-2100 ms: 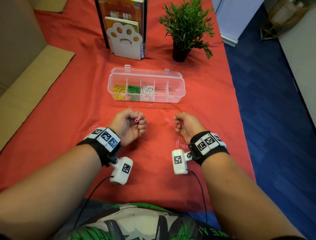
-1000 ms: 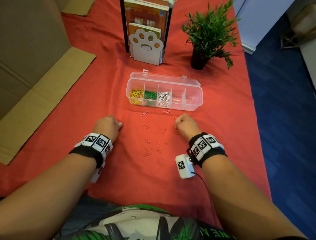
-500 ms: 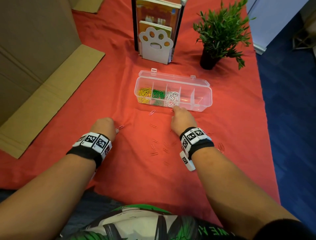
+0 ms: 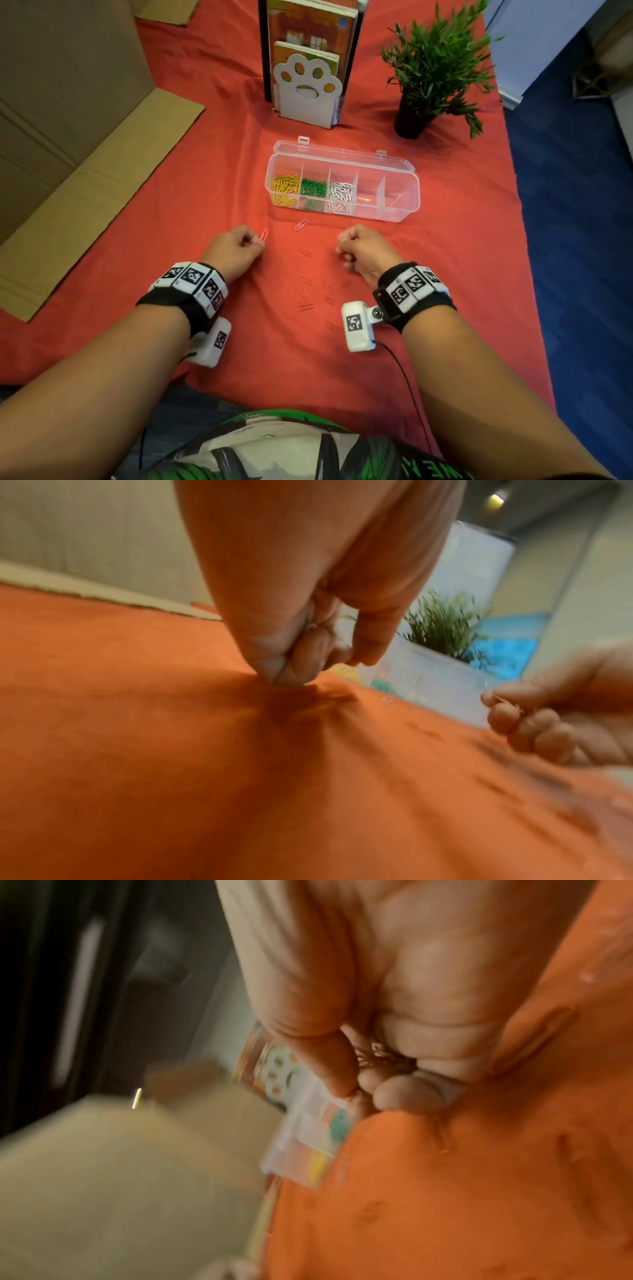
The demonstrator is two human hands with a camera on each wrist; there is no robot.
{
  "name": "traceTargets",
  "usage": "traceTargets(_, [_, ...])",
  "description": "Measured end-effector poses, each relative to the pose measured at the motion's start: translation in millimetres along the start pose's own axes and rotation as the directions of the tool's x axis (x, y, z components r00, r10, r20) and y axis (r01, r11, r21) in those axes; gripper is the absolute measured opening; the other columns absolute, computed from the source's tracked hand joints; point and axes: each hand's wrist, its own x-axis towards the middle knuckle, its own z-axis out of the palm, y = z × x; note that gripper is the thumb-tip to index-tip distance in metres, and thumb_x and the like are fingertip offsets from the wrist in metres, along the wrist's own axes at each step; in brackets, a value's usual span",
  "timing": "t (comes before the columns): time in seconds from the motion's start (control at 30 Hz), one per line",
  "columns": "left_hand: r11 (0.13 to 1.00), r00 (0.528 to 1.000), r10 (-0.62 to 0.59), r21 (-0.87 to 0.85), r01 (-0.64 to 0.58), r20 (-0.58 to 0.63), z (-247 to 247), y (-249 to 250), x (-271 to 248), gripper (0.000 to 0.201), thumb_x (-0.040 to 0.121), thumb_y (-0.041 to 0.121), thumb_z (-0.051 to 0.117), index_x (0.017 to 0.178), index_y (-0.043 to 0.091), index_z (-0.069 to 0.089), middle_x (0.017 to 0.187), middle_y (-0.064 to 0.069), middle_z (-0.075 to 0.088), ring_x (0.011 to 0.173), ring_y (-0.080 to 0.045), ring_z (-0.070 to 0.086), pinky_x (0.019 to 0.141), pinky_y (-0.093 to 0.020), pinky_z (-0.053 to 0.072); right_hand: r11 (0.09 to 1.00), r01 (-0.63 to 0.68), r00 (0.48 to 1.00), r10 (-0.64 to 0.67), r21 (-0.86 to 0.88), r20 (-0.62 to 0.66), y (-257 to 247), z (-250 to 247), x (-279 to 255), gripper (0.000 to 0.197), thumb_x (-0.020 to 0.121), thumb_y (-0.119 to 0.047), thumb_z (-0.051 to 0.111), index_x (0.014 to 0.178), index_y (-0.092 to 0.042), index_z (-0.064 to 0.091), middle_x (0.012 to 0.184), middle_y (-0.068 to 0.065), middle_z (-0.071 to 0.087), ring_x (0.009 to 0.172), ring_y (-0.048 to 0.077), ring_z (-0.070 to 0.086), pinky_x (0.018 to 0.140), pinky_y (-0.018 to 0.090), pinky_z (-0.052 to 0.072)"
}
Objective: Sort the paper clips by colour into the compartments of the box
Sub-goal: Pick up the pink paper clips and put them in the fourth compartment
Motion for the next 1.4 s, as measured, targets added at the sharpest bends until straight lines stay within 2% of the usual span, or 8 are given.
traceTargets(0.13, [0.65,0.949,-0.069,-0.708,0.277,0.308,0.4,23.2,-6.4,0.017,0.074,0.005,0.037,0.061,0.017,0.042,0.059,-0.003,0.036,0.041,-0.009,0.032,0.039,-0.015,0.023,0.798,-0.13,0.984,0.03,0.588,0.177,-3.1,-13.7,-23.5,0.021,0.093,-0.002,0.039,0.094,-0.011,0.058,0.066,0.002,0.05,0.048,0.008,0.045,0.047,0.02,0.047])
traceTargets(0.2, [0.452,0.897,0.076,-0.817,0.358,0.435,-1.8,31.8,-12.7,0.006,0.06,0.013,0.036,0.058,0.013,0.042,0.058,-0.005,0.04,0.043,-0.012,0.032,0.041,-0.018,0.025,0.667,-0.199,0.969,0.025,0.718,0.246,-1.3,-19.8,-28.6,0.022,0.094,-0.013,0.038,0.094,-0.007,0.06,0.07,0.004,0.057,0.058,0.013,0.055,0.057,0.026,0.054])
traceTargets(0.33, [0.369,0.868,0.109,-0.831,0.417,0.484,7.5,41.8,-12.2,0.021,0.056,0.018,0.037,0.064,0.007,0.054,0.06,-0.01,0.054,0.047,-0.017,0.045,0.043,-0.018,0.037,0.575,-0.276,0.943,0.008,0.77,0.332,4.2,-26.3,-34.6,0.042,0.097,-0.032,0.033,0.095,-0.002,0.062,0.092,0.015,0.068,0.085,0.025,0.067,0.081,0.036,0.056])
traceTargets(0.67, [0.766,0.941,-0.171,-0.561,0.314,0.293,52.8,75.0,21.3,0.034,0.092,0.025,0.038,0.063,0.015,0.052,0.058,0.002,0.039,0.043,-0.01,0.034,0.038,-0.014,0.03,0.835,-0.167,0.984,0.175,0.524,0.034,33.1,-58.5,-62.1,0.032,0.091,0.013,0.035,0.096,0.0,0.064,0.09,0.011,0.061,0.072,0.014,0.057,0.058,0.02,0.053])
traceTargets(0.77, [1.0,1.0,0.009,-0.013,-0.009,0.016,57.3,74.9,30.4,0.038,0.095,0.024,0.036,0.079,0.005,0.064,0.081,-0.013,0.059,0.07,-0.03,0.054,0.067,-0.032,0.044,0.842,-0.14,0.973,0.214,0.521,-0.086,45.3,-74.2,-71.3,0.029,0.088,0.013,0.038,0.09,-0.002,0.063,0.083,0.008,0.059,0.064,0.011,0.053,0.05,0.017,0.048])
traceTargets(0.97, [0.876,0.949,0.289,0.434,-0.21,-0.123,61.6,63.7,35.4,0.029,0.084,0.025,0.061,0.092,-0.002,0.067,0.102,-0.025,0.065,0.099,-0.039,0.058,0.086,-0.039,0.046,0.911,-0.171,0.924,0.28,0.375,-0.26,63.1,-107.0,-82.7,0.026,0.094,-0.002,0.038,0.089,-0.012,0.061,0.064,-0.003,0.043,0.053,0.008,0.034,0.045,0.02,0.029])
traceTargets(1.27, [0.869,0.97,0.243,0.45,-0.205,-0.028,73.3,60.3,34.4,0.032,0.092,0.019,0.046,0.086,-0.007,0.064,0.093,-0.025,0.066,0.087,-0.04,0.06,0.078,-0.043,0.047,0.968,-0.121,0.921,0.027,-0.218,-0.389,69.8,-98.7,-69.3,0.013,0.088,-0.013,0.052,0.089,-0.017,0.065,0.089,-0.001,0.066,0.083,0.017,0.06,0.079,0.029,0.05])
traceTargets(1.4, [0.96,0.977,-0.066,-0.255,0.119,0.205,74.5,74.4,9.9,0.021,0.086,0.015,0.045,0.067,0.011,0.051,0.065,-0.005,0.048,0.052,-0.019,0.046,0.051,-0.025,0.038,0.754,-0.099,0.925,-0.171,-0.65,-0.339,63.4,-89.0,-50.6,0.031,0.083,-0.029,0.061,0.111,-0.016,0.06,0.114,0.011,0.054,0.107,0.028,0.053,0.1,0.036,0.043])
